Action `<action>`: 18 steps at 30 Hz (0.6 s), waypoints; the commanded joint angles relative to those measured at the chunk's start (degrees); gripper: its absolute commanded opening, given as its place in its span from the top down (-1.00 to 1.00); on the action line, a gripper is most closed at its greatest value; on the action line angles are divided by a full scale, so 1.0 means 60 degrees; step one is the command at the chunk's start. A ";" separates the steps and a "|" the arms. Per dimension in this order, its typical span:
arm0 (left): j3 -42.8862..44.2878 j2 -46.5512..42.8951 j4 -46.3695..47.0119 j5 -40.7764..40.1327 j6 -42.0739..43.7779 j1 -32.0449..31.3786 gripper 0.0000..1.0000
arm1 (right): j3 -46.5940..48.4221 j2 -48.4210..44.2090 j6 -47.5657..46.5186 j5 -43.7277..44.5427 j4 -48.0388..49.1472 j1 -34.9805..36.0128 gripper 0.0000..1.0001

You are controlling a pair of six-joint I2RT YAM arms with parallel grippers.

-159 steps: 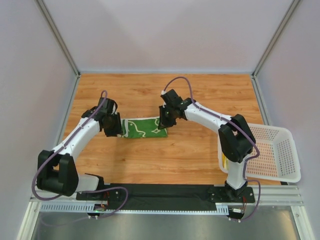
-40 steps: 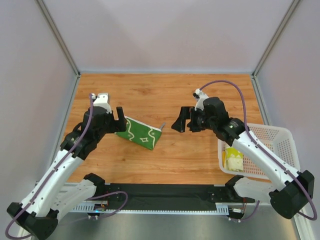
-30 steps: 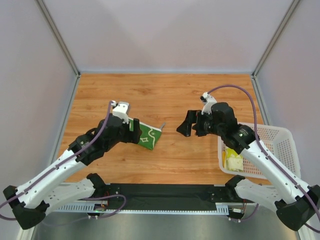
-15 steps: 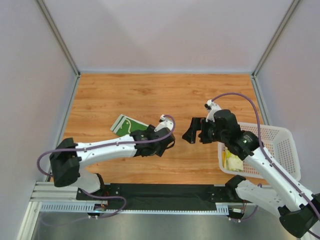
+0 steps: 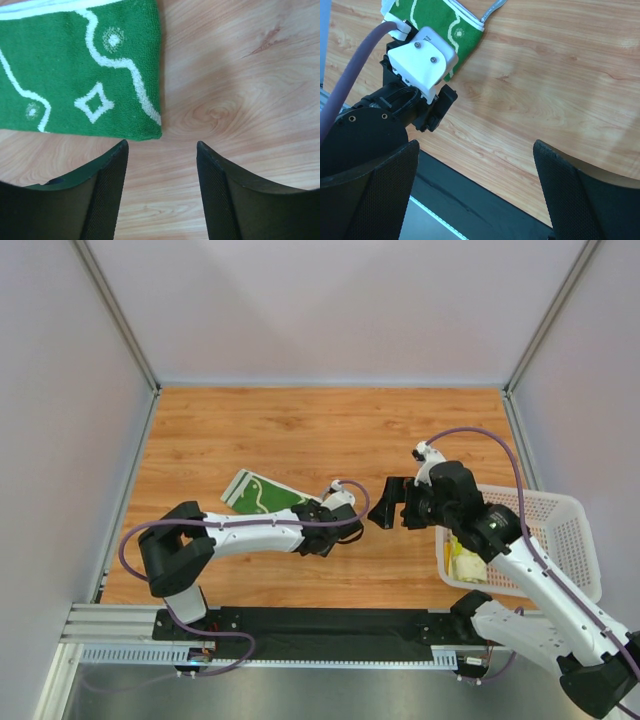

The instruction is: Roll the towels

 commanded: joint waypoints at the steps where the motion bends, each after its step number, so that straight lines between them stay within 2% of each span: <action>1: -0.0254 0.0051 0.0629 0.0123 -0.0039 0.0225 -0.25 | -0.0150 -0.0119 -0.0042 0.0141 0.0184 0.0036 -0.93; 14: -0.1045 0.0432 0.1697 0.0665 0.0341 0.0797 -0.05 | -0.0517 0.0218 0.0089 0.0068 0.0566 0.0036 -0.93; 17: -0.1323 0.0403 0.1932 0.0753 0.0341 0.0886 0.20 | -0.0458 0.0452 0.0162 0.0126 0.0610 0.0036 -0.94; 18: -0.1397 0.0374 0.2005 0.0797 0.0341 0.0944 0.34 | -0.0429 0.0554 0.0235 0.0214 0.0552 0.0036 -0.96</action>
